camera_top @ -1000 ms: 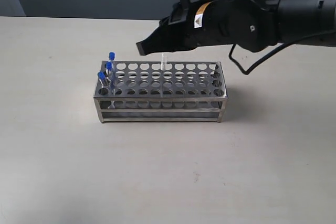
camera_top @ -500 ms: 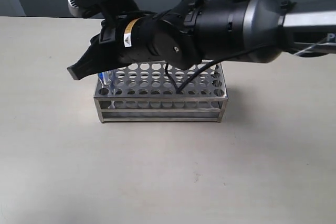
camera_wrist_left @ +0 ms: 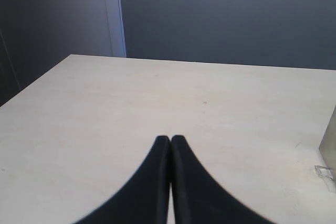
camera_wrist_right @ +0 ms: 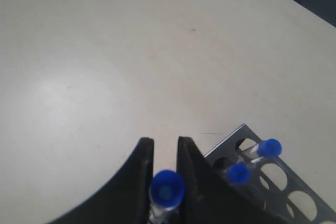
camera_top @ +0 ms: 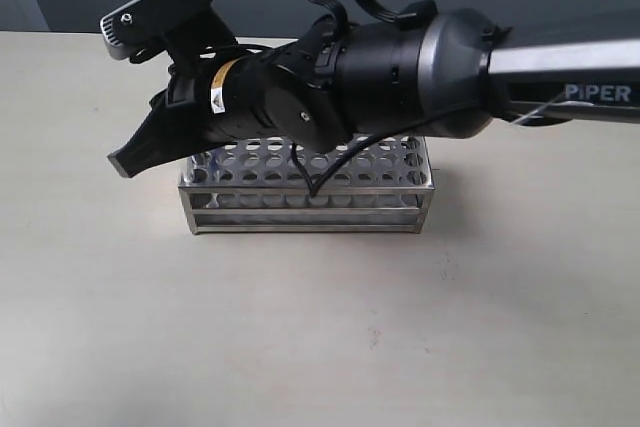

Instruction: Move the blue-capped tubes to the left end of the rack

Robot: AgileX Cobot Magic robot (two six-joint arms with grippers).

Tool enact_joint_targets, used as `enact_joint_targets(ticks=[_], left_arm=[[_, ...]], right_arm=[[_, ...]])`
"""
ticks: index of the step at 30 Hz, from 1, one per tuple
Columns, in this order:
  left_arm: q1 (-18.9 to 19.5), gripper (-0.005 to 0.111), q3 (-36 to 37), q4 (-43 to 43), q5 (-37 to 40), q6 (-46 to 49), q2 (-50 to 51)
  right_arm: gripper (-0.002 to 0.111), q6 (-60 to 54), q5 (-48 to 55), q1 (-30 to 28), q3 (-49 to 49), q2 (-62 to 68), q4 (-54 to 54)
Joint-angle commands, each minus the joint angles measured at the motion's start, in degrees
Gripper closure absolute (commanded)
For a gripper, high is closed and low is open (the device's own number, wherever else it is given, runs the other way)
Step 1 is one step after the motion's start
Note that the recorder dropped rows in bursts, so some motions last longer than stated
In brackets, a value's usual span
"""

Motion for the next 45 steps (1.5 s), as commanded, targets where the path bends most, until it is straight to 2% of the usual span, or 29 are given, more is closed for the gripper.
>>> enact_joint_targets(ticks=[1, 10, 15, 17, 21, 23, 27, 29, 33, 40, 43, 45], left_arm=[[-0.53, 0.106, 0.19, -0.24, 0.13, -0.12, -0.21], [-0.53, 0.106, 0.19, -0.12, 0.13, -0.10, -0.21], [-0.53, 0.106, 0.19, -0.12, 0.13, -0.10, -0.21], [-0.53, 0.106, 0.19, -0.12, 0.13, -0.10, -0.21], [-0.53, 0.106, 0.19, -0.12, 0.13, -0.10, -0.21], [-0.53, 0.106, 0.19, -0.12, 0.13, -0.10, -0.21], [-0.53, 0.106, 0.19, -0.12, 0.13, -0.10, -0.21], [-0.53, 0.106, 0.19, -0.12, 0.13, -0.10, -0.21], [-0.53, 0.106, 0.19, -0.12, 0.13, -0.10, -0.21], [-0.53, 0.106, 0.19, -0.12, 0.13, -0.10, -0.21], [-0.53, 0.106, 0.19, -0.23, 0.13, -0.10, -0.21], [-0.53, 0.106, 0.19, -0.23, 0.13, -0.10, -0.21]], right_arm=[[0.109, -1.89, 1.22, -0.13, -0.03, 1.29, -1.23], [0.109, -2.85, 3.18, -0.13, -0.03, 2.29, -1.08], [0.109, -2.85, 0.53, -0.13, -0.16, 5.06, -1.08], [0.100, -3.29, 2.20, -0.13, -0.69, 5.75, -1.08], [0.068, -3.30, 6.66, -0.13, -3.15, 6.12, -1.08], [0.062, -3.30, 7.73, -0.13, -4.46, 5.72, -1.08], [0.067, -3.30, 8.15, -0.22, -4.82, 1.23, -2.12], [0.074, -2.85, 9.41, -0.32, -4.82, -2.18, -4.26], [0.108, 1.38, 13.96, -2.96, -3.73, -11.22, -7.93], [0.108, 6.45, 14.63, -14.62, 10.61, -31.76, -9.22], [0.108, 8.29, 14.19, -18.40, 21.60, -45.83, -8.92], [0.108, 10.05, 15.49, -18.86, 28.95, -55.81, -7.31]])
